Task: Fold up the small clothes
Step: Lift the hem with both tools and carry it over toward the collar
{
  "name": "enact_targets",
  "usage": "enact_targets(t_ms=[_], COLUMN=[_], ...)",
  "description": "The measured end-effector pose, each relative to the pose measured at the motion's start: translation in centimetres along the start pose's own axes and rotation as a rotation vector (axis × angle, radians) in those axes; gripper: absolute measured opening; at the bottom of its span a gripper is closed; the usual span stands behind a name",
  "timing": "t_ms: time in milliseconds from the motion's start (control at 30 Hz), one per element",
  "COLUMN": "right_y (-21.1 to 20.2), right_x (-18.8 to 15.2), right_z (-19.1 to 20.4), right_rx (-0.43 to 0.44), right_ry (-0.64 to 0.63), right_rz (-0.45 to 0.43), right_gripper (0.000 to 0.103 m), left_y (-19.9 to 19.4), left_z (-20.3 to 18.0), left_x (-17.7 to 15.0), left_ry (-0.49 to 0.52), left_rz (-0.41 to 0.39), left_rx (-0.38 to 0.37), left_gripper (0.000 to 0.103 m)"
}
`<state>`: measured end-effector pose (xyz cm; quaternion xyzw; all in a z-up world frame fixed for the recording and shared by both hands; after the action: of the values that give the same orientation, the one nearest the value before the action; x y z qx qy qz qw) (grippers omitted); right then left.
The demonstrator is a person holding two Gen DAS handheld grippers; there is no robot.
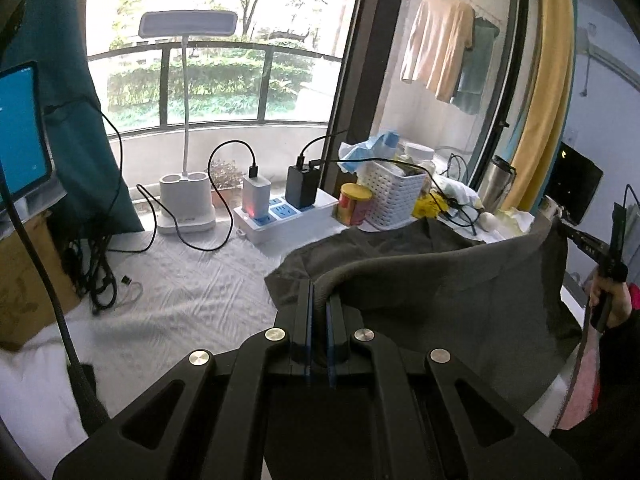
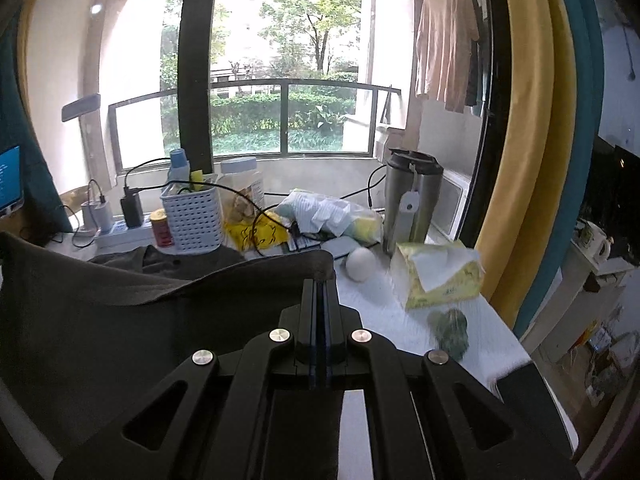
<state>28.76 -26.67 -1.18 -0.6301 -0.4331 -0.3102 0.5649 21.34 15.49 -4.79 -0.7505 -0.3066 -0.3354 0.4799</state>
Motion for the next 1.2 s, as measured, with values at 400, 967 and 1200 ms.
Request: enact_targets(t_ms=[400, 967, 1200], right_y=[7.4, 16.9, 15.2], right_x=[2.0, 0.7, 0.7], right_z=[2.0, 5.2, 3.9], right_rx=[-0.012, -0.092, -0.187], right_ry=[-0.043, -0.152, -0.182], right_rz=[0.012, 0.136, 0.150], right_gripper=[0.003, 0.003, 0.037], left_y=[5.7, 15.0, 12.5], left_z=[4.4, 10.9, 9.1], left_x=[1.8, 2.0, 1.8], left_ry=[-0.021, -0.063, -0.015], left_rz=[0.051, 0.154, 0.163], left_rx=[0.008, 0.092, 0.140], left_gripper=[0.006, 0.045, 0.050])
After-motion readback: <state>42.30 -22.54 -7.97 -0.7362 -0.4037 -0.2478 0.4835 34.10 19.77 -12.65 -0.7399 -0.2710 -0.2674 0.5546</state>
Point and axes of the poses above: each gripper's, at about its wrist camera, not at the fingertips, and y roughly the way its jaws point, z to its left, x to its top, the point moved 8 cm from there along y, roughly the way its jaws point, and after that the axes turned 14 degrees about -x, right-handed, at the moved point
